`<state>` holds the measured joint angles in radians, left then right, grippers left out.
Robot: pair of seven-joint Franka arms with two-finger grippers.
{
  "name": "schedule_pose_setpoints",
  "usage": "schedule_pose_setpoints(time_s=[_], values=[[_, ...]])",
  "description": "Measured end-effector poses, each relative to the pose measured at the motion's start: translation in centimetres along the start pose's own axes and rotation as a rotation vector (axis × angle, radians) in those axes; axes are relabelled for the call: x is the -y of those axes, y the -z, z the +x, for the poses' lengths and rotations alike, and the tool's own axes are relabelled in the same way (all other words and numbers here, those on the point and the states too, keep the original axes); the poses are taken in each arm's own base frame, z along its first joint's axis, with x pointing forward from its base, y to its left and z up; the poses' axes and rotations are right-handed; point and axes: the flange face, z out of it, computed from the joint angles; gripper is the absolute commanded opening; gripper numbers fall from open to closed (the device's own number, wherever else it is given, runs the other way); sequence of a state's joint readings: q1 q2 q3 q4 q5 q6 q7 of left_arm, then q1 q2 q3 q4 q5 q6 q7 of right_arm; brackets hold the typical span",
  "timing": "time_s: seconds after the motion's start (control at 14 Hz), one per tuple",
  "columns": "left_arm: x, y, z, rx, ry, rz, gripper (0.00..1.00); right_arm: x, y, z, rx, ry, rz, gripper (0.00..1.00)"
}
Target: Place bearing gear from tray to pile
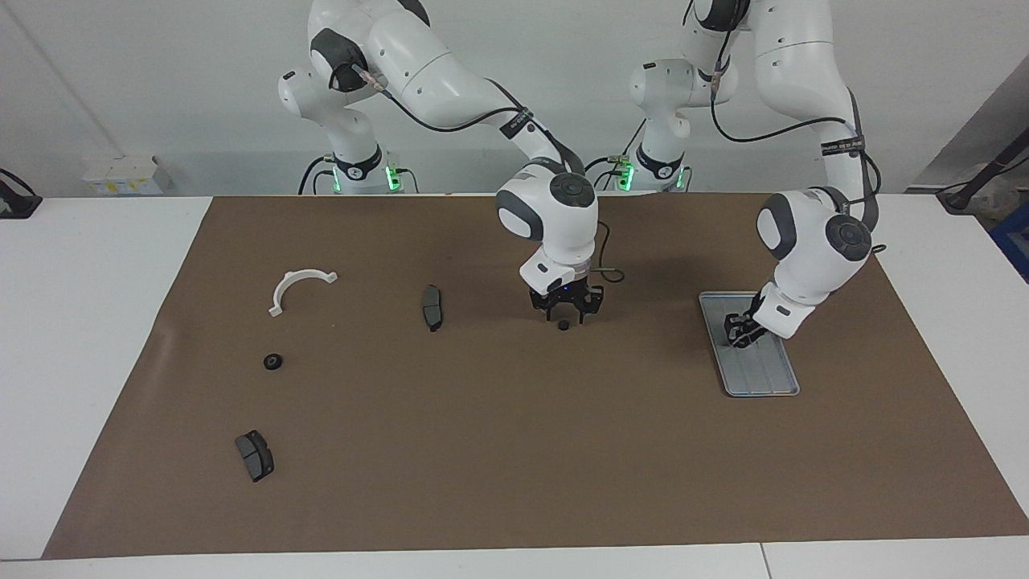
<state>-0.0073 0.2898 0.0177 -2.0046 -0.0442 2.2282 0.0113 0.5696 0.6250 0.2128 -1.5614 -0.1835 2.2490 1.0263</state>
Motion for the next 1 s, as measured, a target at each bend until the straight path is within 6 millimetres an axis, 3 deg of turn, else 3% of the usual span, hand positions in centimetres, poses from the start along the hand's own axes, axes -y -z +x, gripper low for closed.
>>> schedule_pose_setpoints(time_s=[0.21, 0.64, 1.0], values=[[0.0, -0.1, 0.0, 0.002, -0.001, 0.0, 0.35, 0.1, -0.1, 0.0, -0.012, 0.003, 0.018, 0.47], [0.0, -0.1, 0.0, -0.001, -0.002, 0.0, 0.24, 0.0, -0.3, 0.0, -0.043, 0.03, 0.011, 0.0], [0.1, 0.1, 0.1, -0.015, -0.003, 0.0, 0.2, -1.2, 0.1, 1.9, -0.096, 0.038, -0.014, 0.0]])
